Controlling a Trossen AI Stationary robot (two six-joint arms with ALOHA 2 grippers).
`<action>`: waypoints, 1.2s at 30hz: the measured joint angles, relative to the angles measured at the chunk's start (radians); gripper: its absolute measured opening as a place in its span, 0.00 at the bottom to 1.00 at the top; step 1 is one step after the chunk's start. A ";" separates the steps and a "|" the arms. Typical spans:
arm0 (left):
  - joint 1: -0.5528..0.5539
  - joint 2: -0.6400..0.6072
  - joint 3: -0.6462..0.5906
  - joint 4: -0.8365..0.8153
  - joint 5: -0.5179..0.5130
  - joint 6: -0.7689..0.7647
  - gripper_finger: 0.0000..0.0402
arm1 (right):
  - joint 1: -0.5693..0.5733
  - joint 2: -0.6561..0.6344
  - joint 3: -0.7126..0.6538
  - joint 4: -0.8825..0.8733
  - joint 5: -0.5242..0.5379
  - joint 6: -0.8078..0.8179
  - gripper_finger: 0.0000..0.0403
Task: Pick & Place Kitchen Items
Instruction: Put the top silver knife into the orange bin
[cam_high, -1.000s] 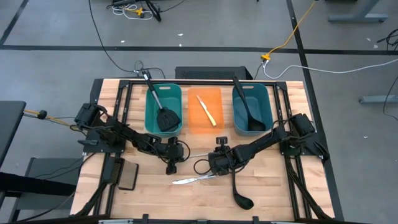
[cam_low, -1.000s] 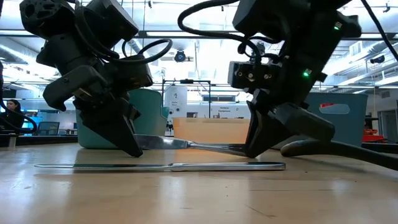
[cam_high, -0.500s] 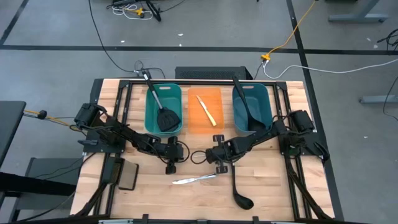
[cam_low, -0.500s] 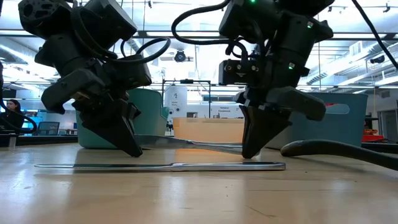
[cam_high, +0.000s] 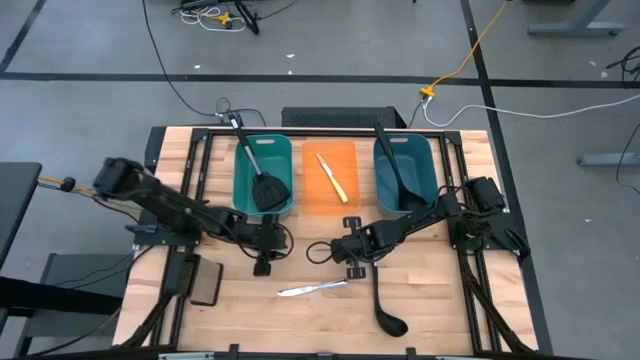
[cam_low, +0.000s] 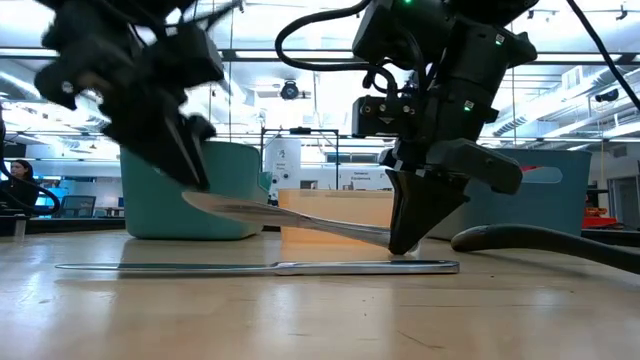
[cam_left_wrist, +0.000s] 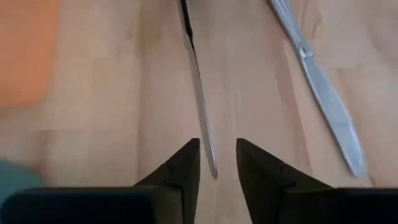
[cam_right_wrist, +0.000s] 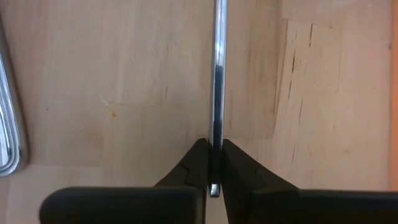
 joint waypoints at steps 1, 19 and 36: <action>0.000 -0.032 0.003 -0.032 -0.008 0.000 0.29 | 0.000 0.000 0.000 0.002 0.000 0.000 0.06; -0.093 -0.785 0.008 -0.345 -0.204 0.095 0.02 | 0.001 0.000 -0.002 0.024 0.017 0.008 0.06; -0.119 -1.140 -0.221 -0.245 -0.422 0.057 0.01 | -0.011 0.003 -0.003 0.091 -0.037 0.016 0.06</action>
